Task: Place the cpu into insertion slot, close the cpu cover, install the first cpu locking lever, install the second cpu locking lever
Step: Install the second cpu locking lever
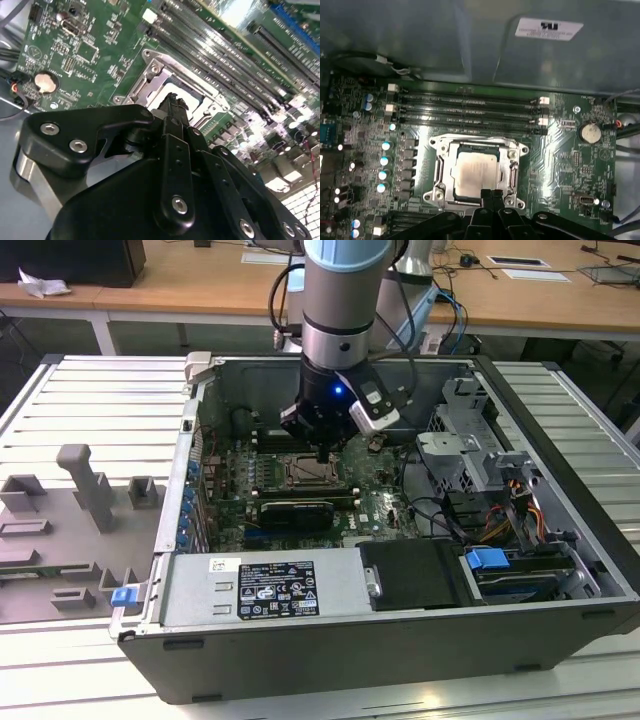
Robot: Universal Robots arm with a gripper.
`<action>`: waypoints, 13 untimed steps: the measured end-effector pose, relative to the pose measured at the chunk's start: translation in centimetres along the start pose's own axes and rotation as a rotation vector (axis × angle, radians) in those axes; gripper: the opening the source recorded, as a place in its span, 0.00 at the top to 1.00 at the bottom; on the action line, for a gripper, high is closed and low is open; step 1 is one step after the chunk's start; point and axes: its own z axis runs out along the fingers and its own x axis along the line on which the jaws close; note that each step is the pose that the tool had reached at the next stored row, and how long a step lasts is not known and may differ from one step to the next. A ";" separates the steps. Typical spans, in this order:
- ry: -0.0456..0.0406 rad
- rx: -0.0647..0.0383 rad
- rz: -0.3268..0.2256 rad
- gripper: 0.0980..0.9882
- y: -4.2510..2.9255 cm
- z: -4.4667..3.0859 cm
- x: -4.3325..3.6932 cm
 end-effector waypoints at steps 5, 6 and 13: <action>0.0000 0.000 0.000 0.99 -0.86 -0.02 0.11; 0.0000 0.000 0.000 0.99 -1.16 -0.03 0.19; -0.0004 -0.005 0.000 0.99 -2.19 -0.13 0.91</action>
